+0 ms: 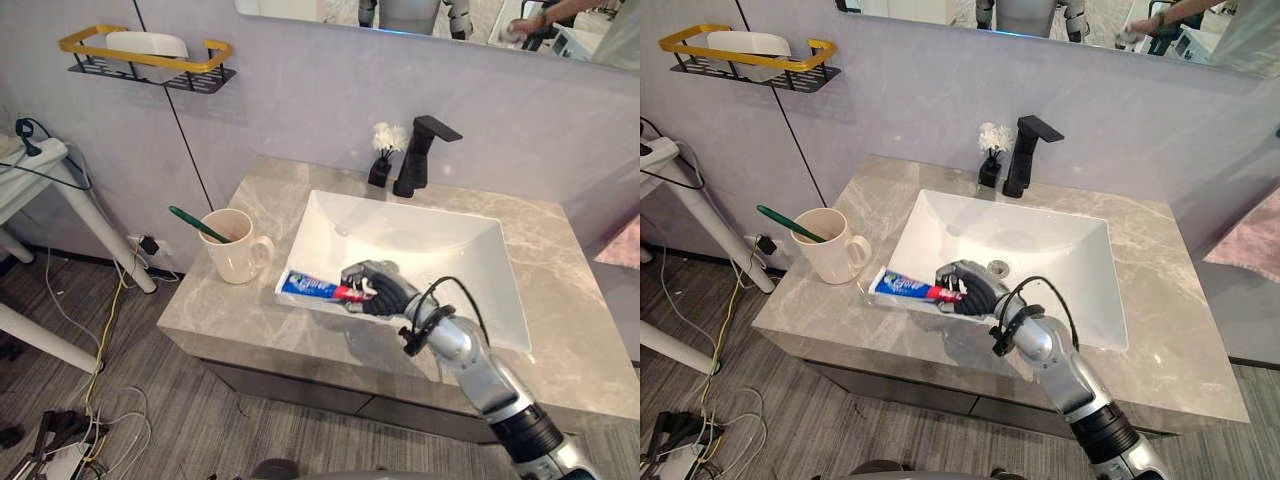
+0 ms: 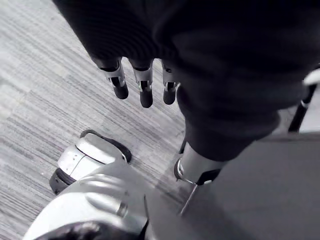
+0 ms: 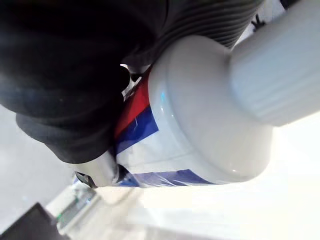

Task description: Organize washtable

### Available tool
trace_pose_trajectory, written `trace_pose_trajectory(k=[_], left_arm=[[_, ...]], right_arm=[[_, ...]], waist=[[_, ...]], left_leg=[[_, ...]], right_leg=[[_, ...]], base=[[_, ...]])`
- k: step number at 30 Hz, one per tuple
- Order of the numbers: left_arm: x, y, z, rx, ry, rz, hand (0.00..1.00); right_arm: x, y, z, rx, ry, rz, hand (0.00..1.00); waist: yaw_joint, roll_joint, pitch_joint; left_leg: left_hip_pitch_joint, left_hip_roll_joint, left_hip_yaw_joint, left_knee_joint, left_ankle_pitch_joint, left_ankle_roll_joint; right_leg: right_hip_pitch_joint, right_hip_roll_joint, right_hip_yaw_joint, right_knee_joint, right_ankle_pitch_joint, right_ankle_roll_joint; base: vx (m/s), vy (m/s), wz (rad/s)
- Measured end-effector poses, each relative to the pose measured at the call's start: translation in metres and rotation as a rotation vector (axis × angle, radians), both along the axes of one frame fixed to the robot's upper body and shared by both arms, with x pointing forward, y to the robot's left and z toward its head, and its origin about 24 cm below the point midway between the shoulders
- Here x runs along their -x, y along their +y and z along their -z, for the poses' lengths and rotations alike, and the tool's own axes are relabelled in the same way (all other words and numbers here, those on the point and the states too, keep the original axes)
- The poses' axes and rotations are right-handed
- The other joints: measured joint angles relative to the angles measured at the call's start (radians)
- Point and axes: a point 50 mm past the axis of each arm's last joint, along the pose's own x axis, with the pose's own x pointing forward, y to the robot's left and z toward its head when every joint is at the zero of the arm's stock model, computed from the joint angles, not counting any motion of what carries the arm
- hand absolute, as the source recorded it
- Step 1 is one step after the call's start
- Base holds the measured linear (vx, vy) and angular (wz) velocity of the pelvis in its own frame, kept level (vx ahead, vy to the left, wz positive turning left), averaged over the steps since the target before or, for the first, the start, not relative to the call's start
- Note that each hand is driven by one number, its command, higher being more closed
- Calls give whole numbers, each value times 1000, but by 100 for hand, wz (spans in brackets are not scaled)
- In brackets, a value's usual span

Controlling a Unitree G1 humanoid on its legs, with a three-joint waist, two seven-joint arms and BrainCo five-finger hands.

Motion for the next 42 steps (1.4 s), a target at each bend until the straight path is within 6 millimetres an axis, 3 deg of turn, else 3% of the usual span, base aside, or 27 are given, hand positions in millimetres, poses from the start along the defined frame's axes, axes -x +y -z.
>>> trace_pose_trajectory(k=[2, 4, 5, 6, 7, 10, 11, 13, 17, 19, 22, 27, 31, 37, 42], left_arm=[[4, 11, -4, -38, -18, -97, 0], [3, 38, -19, -147, -117, -255, 0], [-3, 56, -37, -238, -220, -333, 0], [-14, 81, -69, -378, -377, -393, 0], [-17, 86, -77, -410, -413, -406, 0], [-26, 118, -153, -692, -702, -477, 0], [-32, 121, -181, -781, -804, -482, 0], [-42, 116, -218, -877, -957, -468, 0], [-68, 80, -284, -967, -1288, -343, 0], [-75, 68, -295, -957, -1365, -302, 0], [-90, 28, -315, -802, -1571, -157, 0], [-116, -25, -314, -248, -1782, 22, 0], [-125, -45, -310, 40, -1807, 74, 0], [-134, -57, -297, 229, -1752, 98, 0], [-139, -71, -298, 334, -1745, 171, 0]], right_arm=[[3, -6, -10, -39, -40, 18, 100], [9, -14, -18, -81, -70, 34, 100], [15, -19, -21, -99, -83, 45, 100], [22, -26, -22, -128, -86, 69, 100], [23, -27, -21, -133, -85, 74, 100], [28, -36, -21, -165, -80, 117, 100], [29, -39, -21, -192, -78, 132, 100], [29, -41, -22, -223, -78, 152, 100], [29, -39, -21, -269, -68, 162, 100], [29, -38, -21, -281, -67, 163, 100], [29, -34, -21, -314, -64, 162, 100], [31, -19, -24, -374, -56, 106, 100], [30, -2, -44, -429, -146, 41, 100], [30, 6, -56, -484, -218, 13, 100], [30, 14, -61, -492, -236, -26, 100]], waist=[[1, 4, 1], [4, 9, 0], [8, 11, 1], [25, 15, -1], [26, 17, -2], [30, 23, -33], [32, 33, -41], [47, 45, -53], [51, 60, -74], [50, 60, -81], [50, 55, -90], [46, 42, -99], [23, 41, -100], [19, 46, -122], [17, 44, -126]], left_leg=[[-1, 0, -2, 0, 0, 0], [-7, 0, -2, -2, 0, 0], [-9, -1, -3, -6, -1, 0], [-10, -3, -6, -9, -1, 0], [-10, -3, -7, -9, -1, 0], [-15, -8, -12, -8, -1, 0], [-17, -10, -13, -8, -1, 1], [-17, -10, -14, -9, -1, 1], [-31, -22, -39, -9, 2, 5], [-34, -23, -39, -9, 5, 8], [-35, -25, -45, -4, 5, 9], [-33, -25, -48, -3, 9, 11], [-22, -25, -42, -8, 16, 9], [-5, -22, -31, -42, 38, 6], [2, -19, -20, -72, 58, 5]], right_leg=[[0, 0, 0, 0, 0, 0], [1, -1, -2, 0, -1, 0], [1, -2, -5, 0, -2, 0], [1, -4, -9, 0, -5, 1], [1, -4, -10, 0, -5, 0], [2, -9, -20, 0, -5, 0], [2, -12, -22, 0, -5, 0], [2, -16, -24, 0, -5, 0], [2, -22, -49, 0, -5, 0], [2, -23, -55, 0, -5, 0], [4, -25, -56, 0, -5, 0], [7, -27, -57, 3, -5, 0], [11, -27, -50, 6, -5, 0], [10, -25, -43, 6, -5, 0], [1, -24, -34, 6, -1, 6]], base=[[0, 0, 0], [0, 0, 0], [0, 0, 6], [0, 0, 6], [0, 0, 7], [2, 7, 8], [5, 20, 7], [-1, 17, 5], [-10, 8, 16], [-2, 6, 15], [1, 9, 3], [-12, 4, 2], [-41, 2, -4], [-47, -7, -2], [-43, -6, -4]])
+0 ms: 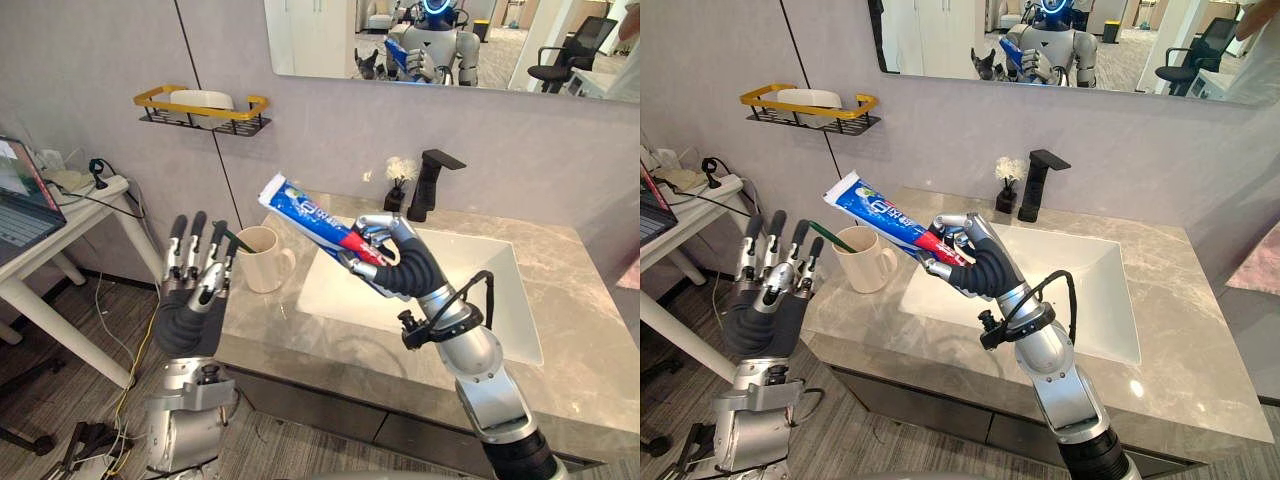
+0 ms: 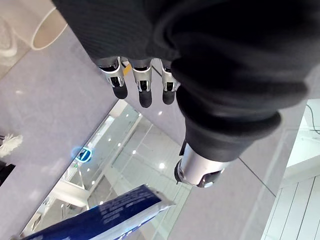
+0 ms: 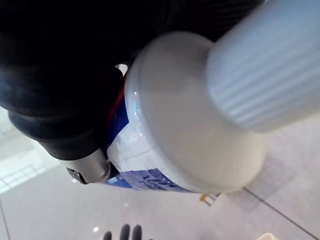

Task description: Organize washtable

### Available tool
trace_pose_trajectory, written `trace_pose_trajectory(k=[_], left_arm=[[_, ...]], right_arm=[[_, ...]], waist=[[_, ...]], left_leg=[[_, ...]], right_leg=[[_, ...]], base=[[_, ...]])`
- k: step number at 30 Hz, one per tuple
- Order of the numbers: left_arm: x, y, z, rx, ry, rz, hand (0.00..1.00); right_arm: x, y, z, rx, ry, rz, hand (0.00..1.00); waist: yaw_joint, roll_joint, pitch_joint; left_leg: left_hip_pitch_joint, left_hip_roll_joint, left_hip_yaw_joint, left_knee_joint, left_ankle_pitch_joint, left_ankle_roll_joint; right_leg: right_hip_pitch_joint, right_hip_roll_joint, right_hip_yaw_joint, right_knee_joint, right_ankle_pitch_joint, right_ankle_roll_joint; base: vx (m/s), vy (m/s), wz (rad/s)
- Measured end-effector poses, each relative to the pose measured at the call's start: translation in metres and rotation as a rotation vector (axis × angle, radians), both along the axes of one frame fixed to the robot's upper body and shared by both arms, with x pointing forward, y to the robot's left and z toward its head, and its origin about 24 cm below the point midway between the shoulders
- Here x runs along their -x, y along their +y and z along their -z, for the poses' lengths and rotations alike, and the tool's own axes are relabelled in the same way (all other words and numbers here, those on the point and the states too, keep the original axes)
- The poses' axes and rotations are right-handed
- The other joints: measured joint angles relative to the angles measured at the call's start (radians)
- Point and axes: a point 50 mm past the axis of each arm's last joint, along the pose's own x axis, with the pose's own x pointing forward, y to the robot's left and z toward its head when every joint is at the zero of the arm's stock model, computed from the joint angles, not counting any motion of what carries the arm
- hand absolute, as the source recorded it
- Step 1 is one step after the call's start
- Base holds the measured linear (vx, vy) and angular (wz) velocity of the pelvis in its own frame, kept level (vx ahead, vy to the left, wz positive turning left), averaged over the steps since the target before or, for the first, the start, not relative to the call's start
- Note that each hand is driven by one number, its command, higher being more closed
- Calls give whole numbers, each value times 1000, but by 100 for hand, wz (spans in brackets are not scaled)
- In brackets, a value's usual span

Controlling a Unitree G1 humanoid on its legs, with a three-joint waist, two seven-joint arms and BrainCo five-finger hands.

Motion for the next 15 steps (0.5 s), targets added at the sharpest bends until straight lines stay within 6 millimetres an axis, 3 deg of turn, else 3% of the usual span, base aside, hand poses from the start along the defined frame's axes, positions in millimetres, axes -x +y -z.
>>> trace_pose_trajectory(k=[6, 15], left_arm=[[-11, -16, 3, 12, 3, 147, 0], [-24, -34, -12, 45, -75, 271, 0]], right_arm=[[1, 12, -5, 18, -25, -67, 100], [-1, 18, 8, 42, 44, -119, 100]], waist=[[-13, -10, -7], [-21, -14, -9]], left_leg=[[12, -1, 9, -6, 3, 2], [22, -1, 10, -26, 13, 1]], right_leg=[[1, -1, 12, 0, 1, 2], [0, -1, 14, -1, 1, 2]], base=[[-7, 7, -5], [0, 0, 0]])
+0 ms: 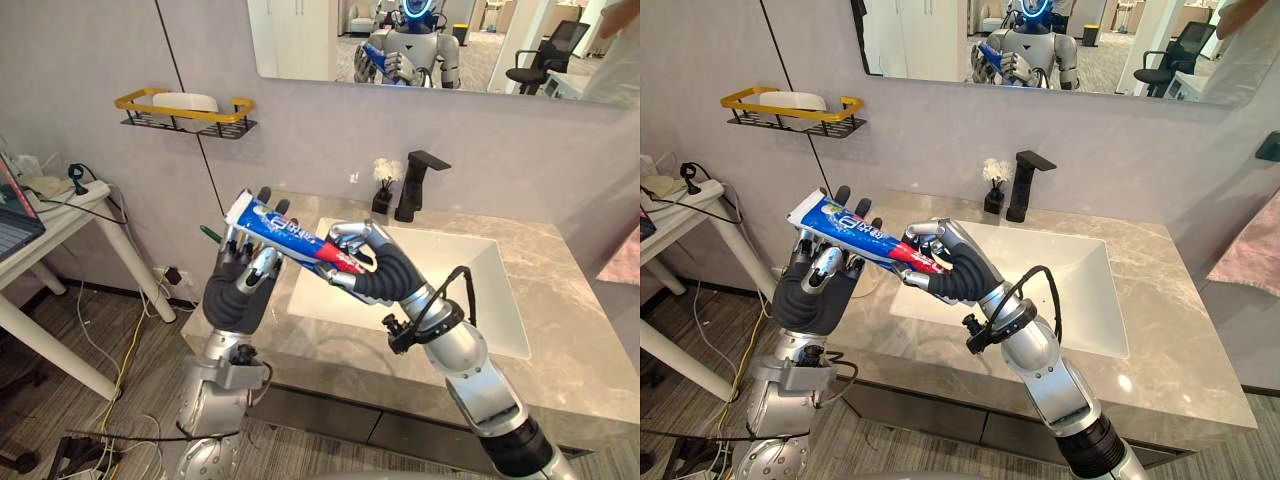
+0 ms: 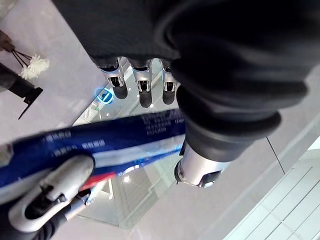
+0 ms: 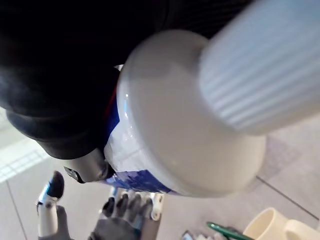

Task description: Organize washtable

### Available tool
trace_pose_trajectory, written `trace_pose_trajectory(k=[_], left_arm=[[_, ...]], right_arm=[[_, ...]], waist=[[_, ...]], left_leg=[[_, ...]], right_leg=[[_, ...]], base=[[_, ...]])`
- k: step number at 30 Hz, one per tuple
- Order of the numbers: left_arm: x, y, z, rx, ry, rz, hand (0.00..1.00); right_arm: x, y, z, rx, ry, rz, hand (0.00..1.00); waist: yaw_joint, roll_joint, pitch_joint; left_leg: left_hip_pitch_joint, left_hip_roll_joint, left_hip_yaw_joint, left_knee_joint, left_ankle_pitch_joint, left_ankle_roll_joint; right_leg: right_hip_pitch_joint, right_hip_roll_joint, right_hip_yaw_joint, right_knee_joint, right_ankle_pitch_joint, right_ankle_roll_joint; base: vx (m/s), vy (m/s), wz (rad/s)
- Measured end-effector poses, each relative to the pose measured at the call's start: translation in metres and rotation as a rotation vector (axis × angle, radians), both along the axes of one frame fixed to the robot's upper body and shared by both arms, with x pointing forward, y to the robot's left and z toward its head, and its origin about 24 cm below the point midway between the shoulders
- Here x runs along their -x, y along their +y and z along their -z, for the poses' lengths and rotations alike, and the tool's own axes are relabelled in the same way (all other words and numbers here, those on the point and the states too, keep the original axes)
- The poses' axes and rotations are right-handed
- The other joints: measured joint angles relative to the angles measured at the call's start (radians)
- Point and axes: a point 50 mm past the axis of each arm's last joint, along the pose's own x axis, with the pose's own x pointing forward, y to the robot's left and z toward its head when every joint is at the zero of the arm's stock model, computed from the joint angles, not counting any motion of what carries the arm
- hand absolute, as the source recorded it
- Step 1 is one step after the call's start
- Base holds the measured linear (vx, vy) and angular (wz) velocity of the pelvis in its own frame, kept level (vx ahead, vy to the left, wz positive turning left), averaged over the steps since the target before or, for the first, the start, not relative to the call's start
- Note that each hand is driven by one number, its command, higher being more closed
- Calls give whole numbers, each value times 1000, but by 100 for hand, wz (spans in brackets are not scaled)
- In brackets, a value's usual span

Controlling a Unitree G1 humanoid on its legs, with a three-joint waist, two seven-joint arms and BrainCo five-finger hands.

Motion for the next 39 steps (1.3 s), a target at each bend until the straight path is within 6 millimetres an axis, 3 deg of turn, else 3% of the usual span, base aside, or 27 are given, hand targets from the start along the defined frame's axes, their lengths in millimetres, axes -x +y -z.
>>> trace_pose_trajectory(k=[4, 5, 16, 27, 28, 35, 38, 39], left_arm=[[0, -2, 1, -19, 5, 20, 0], [-1, -4, 0, -21, -1, 30, 100], [-12, -8, -1, -19, 11, 23, 100], [-12, -13, 0, -15, 24, 29, 100], [-13, -14, 0, -25, 22, 27, 100], [-20, -22, -4, -103, -29, 13, 100], [-21, -22, -7, -120, -44, -22, 100], [-21, -19, -7, -118, -43, -38, 100]], right_arm=[[-2, 5, -1, 36, -7, -36, 100], [-2, 8, -1, 39, -7, -45, 100], [-2, 14, 8, 75, 9, -78, 100], [-2, 15, 18, 116, 17, -62, 100], [-2, 14, 19, 119, 17, -52, 0], [-4, -6, 24, 46, 54, 90, 0], [-7, -27, 24, -21, 62, 212, 0], [-11, -42, 22, -58, 57, 300, 0]], waist=[[-5, 0, 0], [-5, 0, 0], [-4, -1, -1], [-28, -8, -5], [-28, -8, -5], [-30, -10, -5], [-36, -10, -5], [-38, -10, -5]], left_leg=[[7, 0, 3, -8, 2, 0], [7, 0, 3, -8, 2, 0], [8, -1, 1, -11, 6, 1], [16, 0, 4, -39, 21, 2], [20, 0, 6, -41, 21, 2], [37, 2, 29, -49, 20, 2], [46, 6, 42, -56, 20, 2], [47, 7, 49, -59, 20, 2]], right_leg=[[0, 0, 4, 0, 0, 0], [0, 0, 4, 0, 0, 0], [1, -1, 3, 1, 0, 0], [-5, -1, 4, 1, 0, 0], [-4, -1, 5, 1, 0, 0], [-2, 0, 27, 2, 0, 0], [-3, 3, 39, 2, 1, 1], [-7, 4, 46, 2, 2, 2]], base=[[-10, 1, -2], [0, 0, 0], [-7, -1, 0], [-14, -2, 0], [-13, 3, -4], [-30, 3, -9], [-28, 0, -13], [-18, -2, -18]])
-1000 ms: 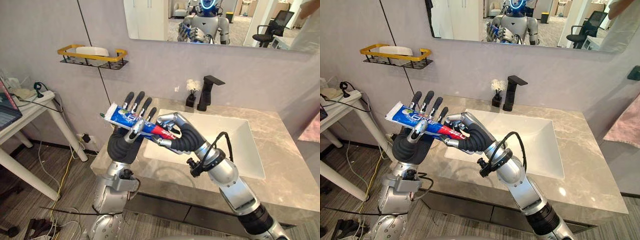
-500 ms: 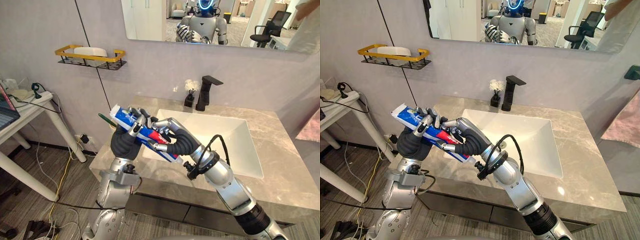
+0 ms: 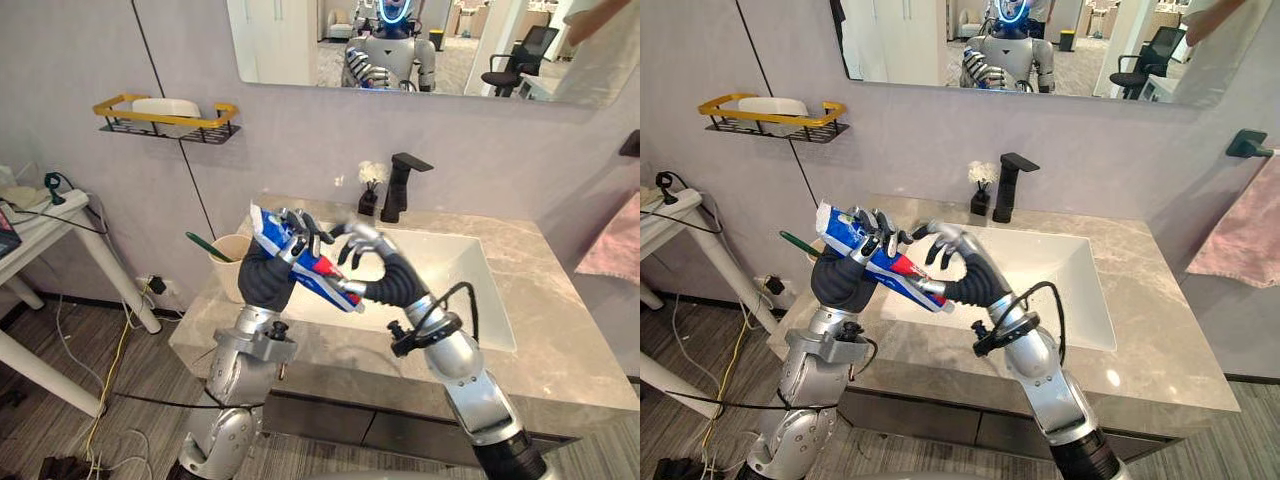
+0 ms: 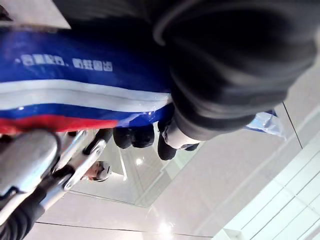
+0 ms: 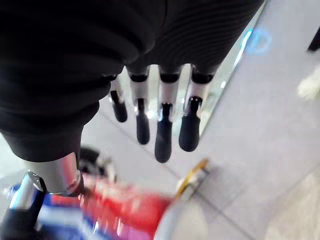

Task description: Organize washtable

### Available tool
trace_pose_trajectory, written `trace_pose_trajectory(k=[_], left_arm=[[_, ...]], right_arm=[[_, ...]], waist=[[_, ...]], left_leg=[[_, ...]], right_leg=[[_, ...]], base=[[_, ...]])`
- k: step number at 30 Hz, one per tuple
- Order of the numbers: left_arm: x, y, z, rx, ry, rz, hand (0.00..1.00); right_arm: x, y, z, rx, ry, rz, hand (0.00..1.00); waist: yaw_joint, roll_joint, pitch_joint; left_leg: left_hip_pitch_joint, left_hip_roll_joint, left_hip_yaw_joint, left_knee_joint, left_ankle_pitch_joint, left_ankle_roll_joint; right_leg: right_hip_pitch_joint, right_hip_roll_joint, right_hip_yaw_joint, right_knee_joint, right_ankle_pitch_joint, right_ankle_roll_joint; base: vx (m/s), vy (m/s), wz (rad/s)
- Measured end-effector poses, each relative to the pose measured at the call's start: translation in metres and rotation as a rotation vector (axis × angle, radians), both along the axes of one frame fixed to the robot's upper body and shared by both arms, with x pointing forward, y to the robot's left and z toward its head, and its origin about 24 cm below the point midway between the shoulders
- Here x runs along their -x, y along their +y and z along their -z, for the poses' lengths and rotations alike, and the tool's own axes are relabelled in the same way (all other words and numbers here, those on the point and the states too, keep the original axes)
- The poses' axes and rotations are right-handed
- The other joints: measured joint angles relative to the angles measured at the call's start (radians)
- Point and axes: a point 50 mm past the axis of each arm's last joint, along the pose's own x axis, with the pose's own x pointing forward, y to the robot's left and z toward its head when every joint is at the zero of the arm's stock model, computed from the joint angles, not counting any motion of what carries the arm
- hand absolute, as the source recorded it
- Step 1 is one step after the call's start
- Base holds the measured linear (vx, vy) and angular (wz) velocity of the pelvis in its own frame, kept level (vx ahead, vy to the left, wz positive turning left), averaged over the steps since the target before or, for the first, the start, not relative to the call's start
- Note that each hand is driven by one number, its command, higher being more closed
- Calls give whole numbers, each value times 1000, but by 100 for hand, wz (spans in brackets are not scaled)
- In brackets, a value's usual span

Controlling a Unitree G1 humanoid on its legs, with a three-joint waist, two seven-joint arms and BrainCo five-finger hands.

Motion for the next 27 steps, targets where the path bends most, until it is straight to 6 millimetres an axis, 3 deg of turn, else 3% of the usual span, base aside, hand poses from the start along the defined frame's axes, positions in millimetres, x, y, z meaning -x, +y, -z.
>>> trace_pose_trajectory(k=[4, 10, 15, 17, 21, 24, 27], left_arm=[[-2, 11, -2, -5, -10, -57, 100], [-3, 12, -3, 16, -6, -79, 100], [-4, 22, -5, 7, -25, -153, 100], [-4, 26, -6, 11, -22, -180, 100], [-6, 32, -7, 36, -20, -229, 100], [-10, 35, -12, 34, -44, -252, 100], [-17, 41, -15, 39, -52, -295, 100]], right_arm=[[-3, -45, -9, -74, -43, 245, 0], [20, -90, -36, -223, -209, 483, 0], [48, -147, -34, -302, -275, 812, 0], [63, -167, -24, -343, -262, 943, 0], [85, -199, 19, -470, -93, 1141, 0], [102, -213, 58, -527, 90, 1264, 0], [116, -213, 92, -576, 260, 1346, 0]], waist=[[-15, 1, 1], [-25, 7, 6], [-42, 14, 10], [-48, 16, 11], [-81, 29, 18], [-89, 37, 20], [-93, 42, 21]], left_leg=[[2, 4, 16, -4, -1, 1], [18, 8, 48, -4, -12, 2], [22, 8, 66, -2, -21, 4], [18, 9, 77, 4, -28, 4], [9, 10, 93, 19, -44, 4], [-6, 16, 101, 23, -48, 4], [-8, 20, 102, 25, -53, 2]], right_leg=[[-10, 3, 16, 0, 3, 3], [-11, 10, 44, -1, 3, 4], [-15, 11, 65, -1, 4, 4], [-23, 13, 70, -1, 4, 4], [-35, 15, 89, -2, 4, 5], [-50, 16, 92, -2, 6, 8], [-50, 18, 90, -2, 6, 8]], base=[[-11, -5, -15], [-16, -7, -15], [-27, -5, -11], [-17, -7, -16], [-7, -5, -14], [8, -25, -6], [0, 0, 0]])
